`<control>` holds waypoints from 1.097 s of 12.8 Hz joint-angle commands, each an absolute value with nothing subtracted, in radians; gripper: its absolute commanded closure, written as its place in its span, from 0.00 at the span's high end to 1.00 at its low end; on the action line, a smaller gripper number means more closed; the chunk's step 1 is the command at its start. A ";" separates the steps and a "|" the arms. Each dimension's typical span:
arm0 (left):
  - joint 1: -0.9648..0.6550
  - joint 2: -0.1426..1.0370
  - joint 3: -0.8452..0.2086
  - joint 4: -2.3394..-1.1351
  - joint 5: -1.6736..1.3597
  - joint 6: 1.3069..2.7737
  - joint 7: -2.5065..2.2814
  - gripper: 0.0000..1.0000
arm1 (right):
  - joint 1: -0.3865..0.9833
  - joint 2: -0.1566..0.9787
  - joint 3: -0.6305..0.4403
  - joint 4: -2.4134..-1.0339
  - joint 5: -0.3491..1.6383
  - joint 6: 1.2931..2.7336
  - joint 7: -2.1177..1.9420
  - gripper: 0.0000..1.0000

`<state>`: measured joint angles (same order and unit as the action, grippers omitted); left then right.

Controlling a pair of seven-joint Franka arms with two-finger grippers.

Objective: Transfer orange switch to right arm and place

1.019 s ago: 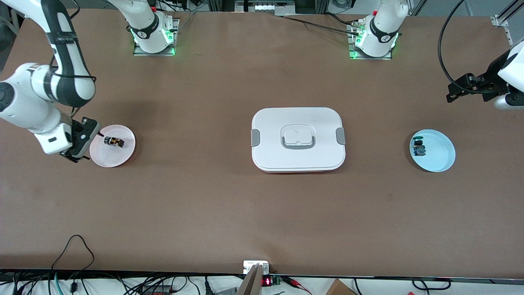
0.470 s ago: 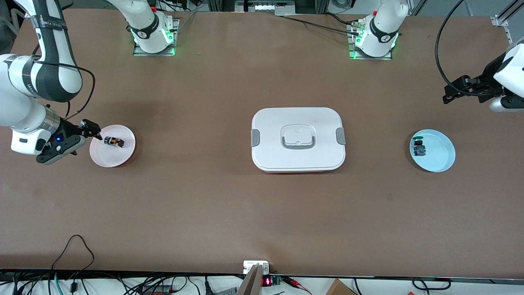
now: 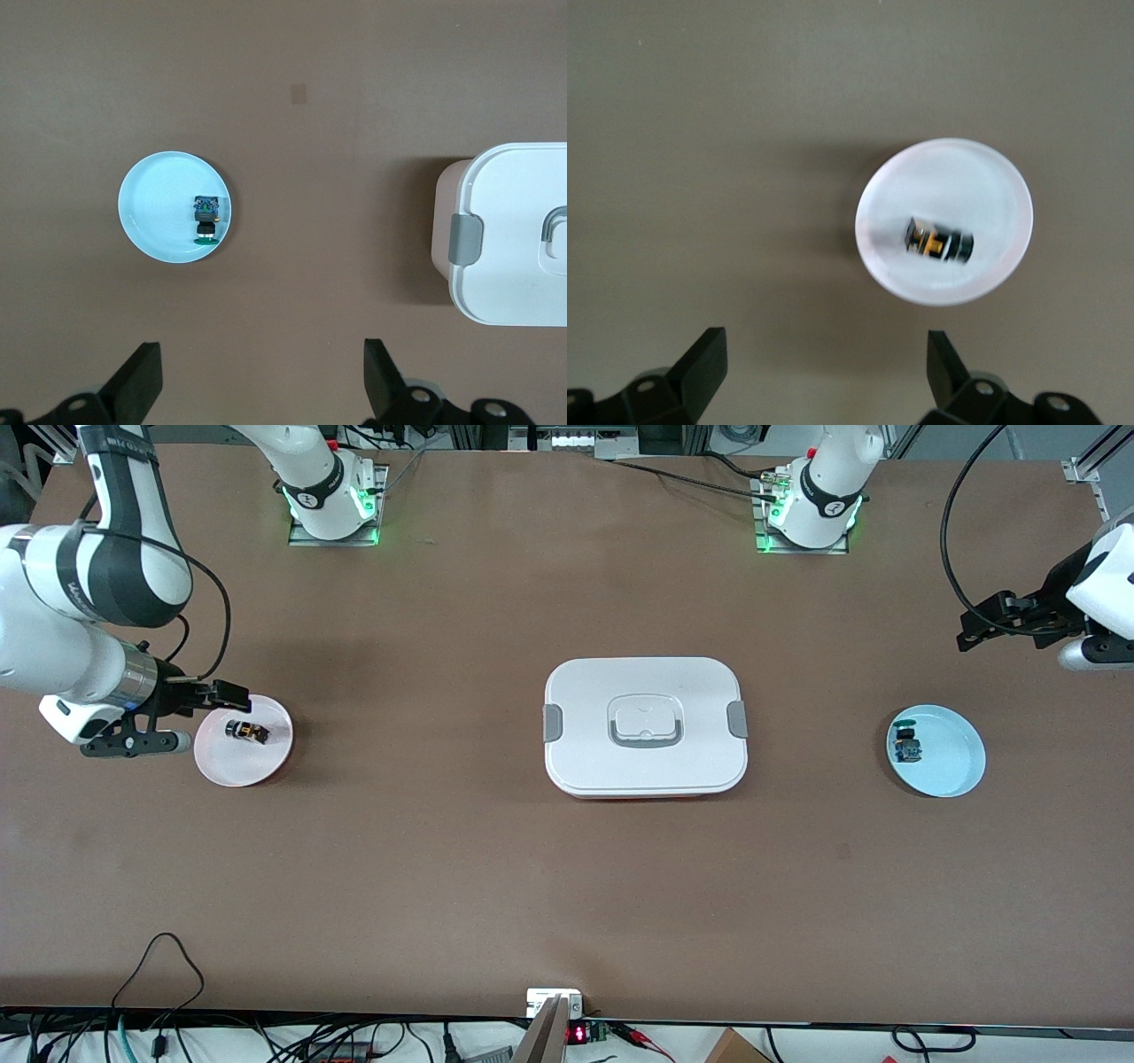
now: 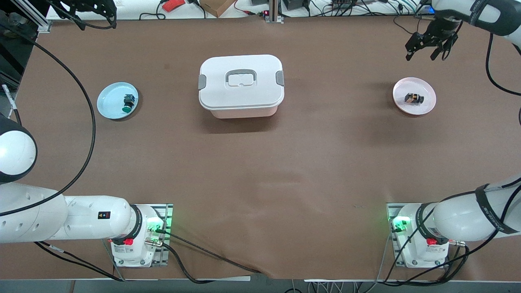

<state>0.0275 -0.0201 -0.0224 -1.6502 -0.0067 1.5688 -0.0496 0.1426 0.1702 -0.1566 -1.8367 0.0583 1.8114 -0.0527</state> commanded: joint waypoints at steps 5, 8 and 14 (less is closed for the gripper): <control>0.025 -0.012 -0.021 -1.624 -0.020 1.551 -0.051 1.00 | 0.129 0.158 -0.164 -1.508 -0.015 1.495 -0.018 1.00; 0.025 -0.012 -0.021 -1.624 -0.020 1.551 -0.049 1.00 | 0.075 0.138 -0.166 -1.473 0.000 1.485 0.008 1.00; 0.026 -0.012 -0.021 -1.623 -0.021 1.551 -0.049 1.00 | 0.072 0.015 -0.166 -1.673 -0.006 1.614 -0.023 1.00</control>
<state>0.0272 -0.0201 -0.0233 -1.6491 -0.0067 1.5688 -0.0496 0.0741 0.0992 -0.1718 -1.5726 -0.0064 1.5685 -0.0131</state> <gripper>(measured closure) 0.000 0.000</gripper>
